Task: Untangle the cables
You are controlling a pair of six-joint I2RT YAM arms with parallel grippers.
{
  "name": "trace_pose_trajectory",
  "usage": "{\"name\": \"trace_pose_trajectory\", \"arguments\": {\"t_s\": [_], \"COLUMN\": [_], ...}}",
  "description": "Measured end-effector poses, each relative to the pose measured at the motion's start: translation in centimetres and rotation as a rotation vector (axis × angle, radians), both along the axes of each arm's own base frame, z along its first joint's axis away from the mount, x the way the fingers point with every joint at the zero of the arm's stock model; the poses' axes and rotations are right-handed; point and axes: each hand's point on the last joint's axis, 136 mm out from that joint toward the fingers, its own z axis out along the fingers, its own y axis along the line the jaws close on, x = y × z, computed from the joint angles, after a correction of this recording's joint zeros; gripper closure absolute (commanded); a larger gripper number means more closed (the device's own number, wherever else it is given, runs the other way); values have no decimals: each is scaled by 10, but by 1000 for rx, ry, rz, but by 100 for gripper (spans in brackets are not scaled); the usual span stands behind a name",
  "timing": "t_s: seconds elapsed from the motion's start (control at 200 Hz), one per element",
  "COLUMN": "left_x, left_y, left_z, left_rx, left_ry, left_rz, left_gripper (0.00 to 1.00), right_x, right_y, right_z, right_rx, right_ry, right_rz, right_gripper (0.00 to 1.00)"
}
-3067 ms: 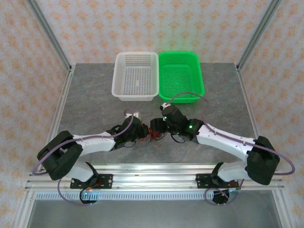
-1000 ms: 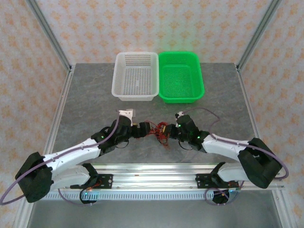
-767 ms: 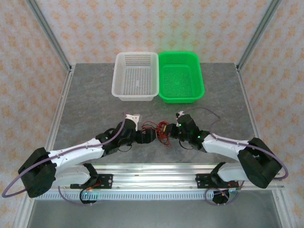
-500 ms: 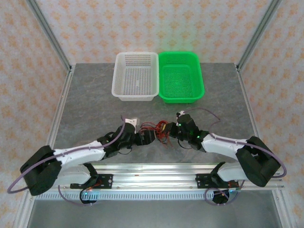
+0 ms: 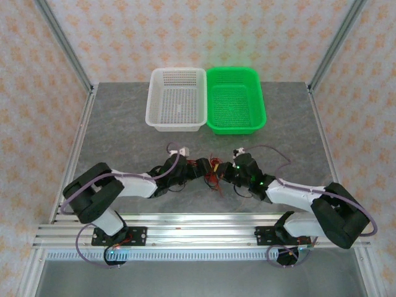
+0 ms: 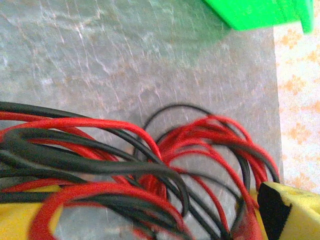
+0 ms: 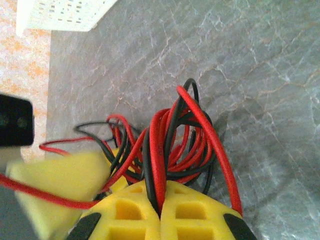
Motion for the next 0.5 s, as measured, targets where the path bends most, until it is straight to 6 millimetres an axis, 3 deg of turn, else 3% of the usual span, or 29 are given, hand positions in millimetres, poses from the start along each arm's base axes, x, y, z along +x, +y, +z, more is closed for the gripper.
{"name": "trace_pose_trajectory", "arguments": {"t_s": [0.15,0.285,0.395,0.501], "left_x": [21,37,46,49], "left_y": [-10,-23,-27,-27], "left_z": [2,2,-4,-13], "left_rx": [-49,-88,-98,-90], "left_ry": [-14,-26,-23,-10], "left_rz": [25,27,36,38], "left_gripper": [5,15,38,72], "right_x": [-4,-7,-10,-12], "right_y": [2,6,10,11], "right_z": [-1,-1,0,0], "right_rx": [18,28,33,35], "right_ry": [1,4,6,9], "right_rz": [-5,-6,-4,-5], "right_gripper": [100,100,100,100]}}
